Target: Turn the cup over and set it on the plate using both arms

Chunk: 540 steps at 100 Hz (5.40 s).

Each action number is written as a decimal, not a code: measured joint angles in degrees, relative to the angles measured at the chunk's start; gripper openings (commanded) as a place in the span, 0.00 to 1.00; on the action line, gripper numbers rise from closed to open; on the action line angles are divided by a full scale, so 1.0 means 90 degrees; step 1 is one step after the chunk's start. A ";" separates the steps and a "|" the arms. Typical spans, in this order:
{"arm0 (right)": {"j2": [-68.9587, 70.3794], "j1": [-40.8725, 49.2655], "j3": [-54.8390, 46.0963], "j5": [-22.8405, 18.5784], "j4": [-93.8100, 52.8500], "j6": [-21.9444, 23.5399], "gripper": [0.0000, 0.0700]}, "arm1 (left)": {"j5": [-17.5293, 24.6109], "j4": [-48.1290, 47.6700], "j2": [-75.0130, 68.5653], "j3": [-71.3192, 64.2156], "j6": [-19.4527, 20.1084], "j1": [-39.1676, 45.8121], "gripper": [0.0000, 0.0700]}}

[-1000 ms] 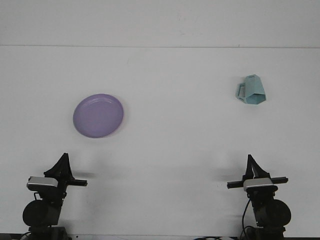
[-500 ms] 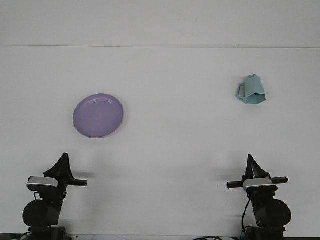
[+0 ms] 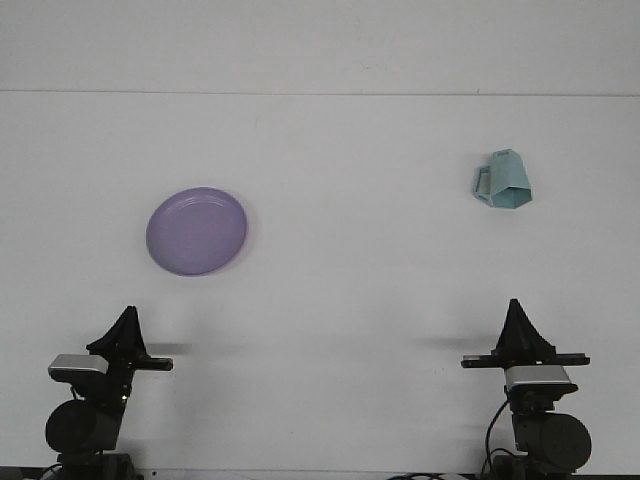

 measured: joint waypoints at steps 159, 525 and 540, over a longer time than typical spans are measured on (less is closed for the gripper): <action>0.9309 -0.1802 0.3589 -0.0442 0.3322 -0.2385 0.71 | 0.0000 -0.0187 0.0000 0.0000 -0.0104 0.0000 0.02; 1.0586 0.3541 0.8505 0.0029 -0.8718 0.0342 0.60 | 0.0253 -0.0194 0.0000 0.0454 -0.0495 0.0002 0.02; 1.0416 0.3458 0.8697 0.0032 -0.8801 0.0219 0.60 | 0.0906 -0.0250 0.0010 0.0493 -0.0770 0.0007 0.02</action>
